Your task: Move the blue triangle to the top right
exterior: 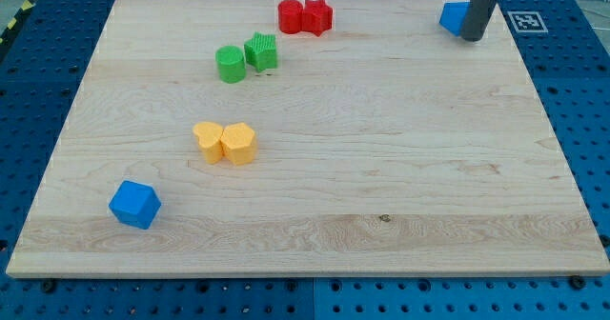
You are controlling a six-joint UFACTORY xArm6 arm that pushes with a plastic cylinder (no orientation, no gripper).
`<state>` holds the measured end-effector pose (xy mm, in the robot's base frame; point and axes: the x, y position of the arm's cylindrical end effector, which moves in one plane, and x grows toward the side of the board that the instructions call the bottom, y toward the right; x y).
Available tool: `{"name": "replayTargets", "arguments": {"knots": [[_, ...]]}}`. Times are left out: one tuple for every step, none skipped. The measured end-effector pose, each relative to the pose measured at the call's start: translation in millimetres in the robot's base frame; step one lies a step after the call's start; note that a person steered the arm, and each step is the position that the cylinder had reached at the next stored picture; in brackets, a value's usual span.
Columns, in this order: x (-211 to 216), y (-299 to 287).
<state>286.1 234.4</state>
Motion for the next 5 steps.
{"name": "replayTargets", "arguments": {"knots": [[0.4, 0.0], [11.5, 0.0], [12.3, 0.0], [3.6, 0.0], [-9.0, 0.0]]}}
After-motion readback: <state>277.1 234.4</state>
